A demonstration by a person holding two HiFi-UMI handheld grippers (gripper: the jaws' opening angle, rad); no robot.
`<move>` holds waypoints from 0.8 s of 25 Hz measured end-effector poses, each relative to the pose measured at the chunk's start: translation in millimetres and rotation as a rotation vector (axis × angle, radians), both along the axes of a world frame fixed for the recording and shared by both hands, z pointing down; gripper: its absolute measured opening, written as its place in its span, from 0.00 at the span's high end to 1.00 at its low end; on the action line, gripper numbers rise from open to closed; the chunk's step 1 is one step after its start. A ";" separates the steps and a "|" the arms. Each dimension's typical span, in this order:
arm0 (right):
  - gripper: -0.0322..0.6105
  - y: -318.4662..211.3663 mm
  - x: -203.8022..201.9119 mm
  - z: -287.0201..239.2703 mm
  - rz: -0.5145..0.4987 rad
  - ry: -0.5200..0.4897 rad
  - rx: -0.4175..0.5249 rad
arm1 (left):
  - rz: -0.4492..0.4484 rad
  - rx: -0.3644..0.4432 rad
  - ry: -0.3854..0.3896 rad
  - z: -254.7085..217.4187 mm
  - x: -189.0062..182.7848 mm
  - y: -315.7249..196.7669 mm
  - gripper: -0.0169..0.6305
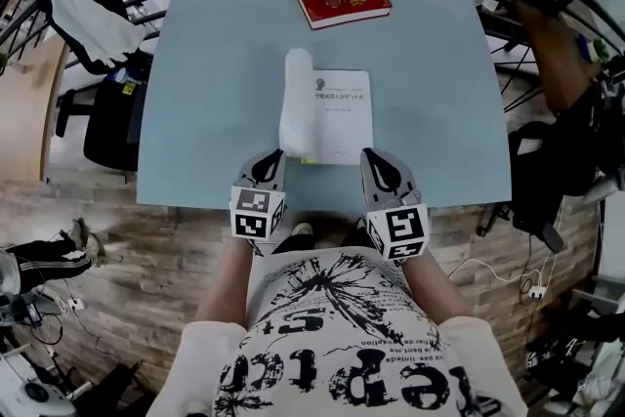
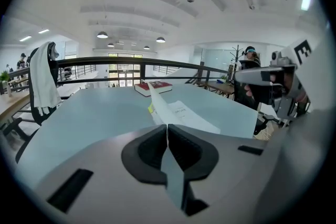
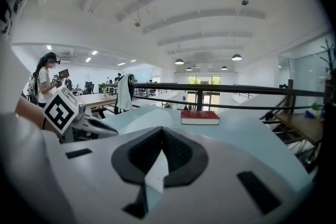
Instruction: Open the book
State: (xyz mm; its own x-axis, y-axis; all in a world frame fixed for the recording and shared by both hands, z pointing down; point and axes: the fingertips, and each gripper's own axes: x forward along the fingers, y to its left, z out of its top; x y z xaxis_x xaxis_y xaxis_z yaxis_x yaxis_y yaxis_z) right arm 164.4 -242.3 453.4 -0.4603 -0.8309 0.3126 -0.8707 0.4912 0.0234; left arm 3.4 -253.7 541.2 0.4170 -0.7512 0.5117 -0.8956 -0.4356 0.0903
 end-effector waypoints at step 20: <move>0.93 2.4 -81.5 9.7 -0.005 0.011 0.016 | -0.072 -0.209 -0.047 89.8 -102.8 3.2 0.94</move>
State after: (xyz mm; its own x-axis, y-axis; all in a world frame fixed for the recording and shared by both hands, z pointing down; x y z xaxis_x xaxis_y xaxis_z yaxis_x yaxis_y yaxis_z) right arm 82.9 -240.0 463.0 -0.4616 -0.8333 0.3043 -0.8677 0.4954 0.0404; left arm -99.3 -250.5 631.0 0.3381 -0.6541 0.6766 -0.9292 -0.3461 0.1296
